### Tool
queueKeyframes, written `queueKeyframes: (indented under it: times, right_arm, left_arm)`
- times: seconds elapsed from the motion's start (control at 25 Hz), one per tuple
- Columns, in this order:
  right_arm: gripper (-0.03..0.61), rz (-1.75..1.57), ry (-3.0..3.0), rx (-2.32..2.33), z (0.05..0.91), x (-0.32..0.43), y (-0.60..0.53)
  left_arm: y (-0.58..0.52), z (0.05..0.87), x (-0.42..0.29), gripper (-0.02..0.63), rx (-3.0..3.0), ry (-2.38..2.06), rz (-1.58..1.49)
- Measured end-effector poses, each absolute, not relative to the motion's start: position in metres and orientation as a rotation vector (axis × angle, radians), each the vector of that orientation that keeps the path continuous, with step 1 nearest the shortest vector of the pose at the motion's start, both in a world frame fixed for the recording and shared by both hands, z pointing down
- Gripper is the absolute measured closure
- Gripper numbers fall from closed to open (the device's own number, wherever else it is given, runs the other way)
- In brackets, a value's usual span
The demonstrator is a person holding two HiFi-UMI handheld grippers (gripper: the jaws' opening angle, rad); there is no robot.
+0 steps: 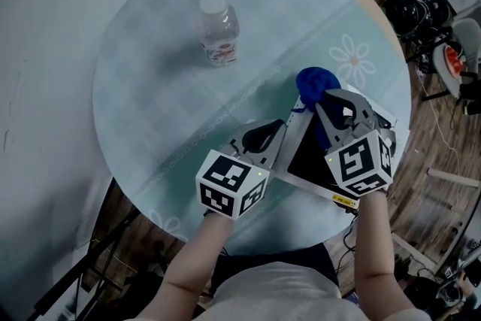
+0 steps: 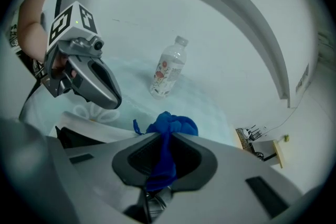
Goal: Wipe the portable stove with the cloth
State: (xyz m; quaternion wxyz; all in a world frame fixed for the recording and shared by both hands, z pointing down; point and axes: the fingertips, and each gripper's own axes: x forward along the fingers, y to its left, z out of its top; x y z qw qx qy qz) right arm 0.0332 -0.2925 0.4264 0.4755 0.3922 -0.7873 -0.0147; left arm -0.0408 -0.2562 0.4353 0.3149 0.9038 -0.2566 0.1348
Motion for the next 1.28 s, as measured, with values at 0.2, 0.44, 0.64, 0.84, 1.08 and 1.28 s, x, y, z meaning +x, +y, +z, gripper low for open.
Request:
queueKeyframes:
  times: [0.2, 0.44, 0.64, 0.84, 1.08, 1.28]
  right_arm:
    - [0.512, -0.014, -1.913, 0.940, 0.432, 0.033, -0.290]
    - [0.512, 0.019, -1.911, 0.924, 0.436, 0.033, -0.288]
    - [0.515, 0.035, -1.903, 0.931, 0.437, 0.032, -0.287]
    - [0.516, 0.041, -1.896, 0.927, 0.439, 0.028, -0.281]
    - [0.517, 0.053, -1.895, 0.915, 0.441, 0.023, -0.275]
    - [0.517, 0.074, -1.911, 0.906, 0.443, 0.018, -0.267]
  left_arm:
    - [-0.254, 0.436, -0.044, 0.591, 2.377, -0.682, 0.360]
    - [-0.249, 0.439, -0.045, 0.591, 2.392, -0.669, 0.390]
    - [-0.250, 0.437, -0.046, 0.591, 2.399, -0.669, 0.388]
    - [-0.245, 0.440, -0.049, 0.591, 2.399, -0.654, 0.391]
    - [-0.248, 0.442, -0.052, 0.591, 2.383, -0.650, 0.361]
    - [-0.245, 0.440, -0.059, 0.591, 2.382, -0.671, 0.349]
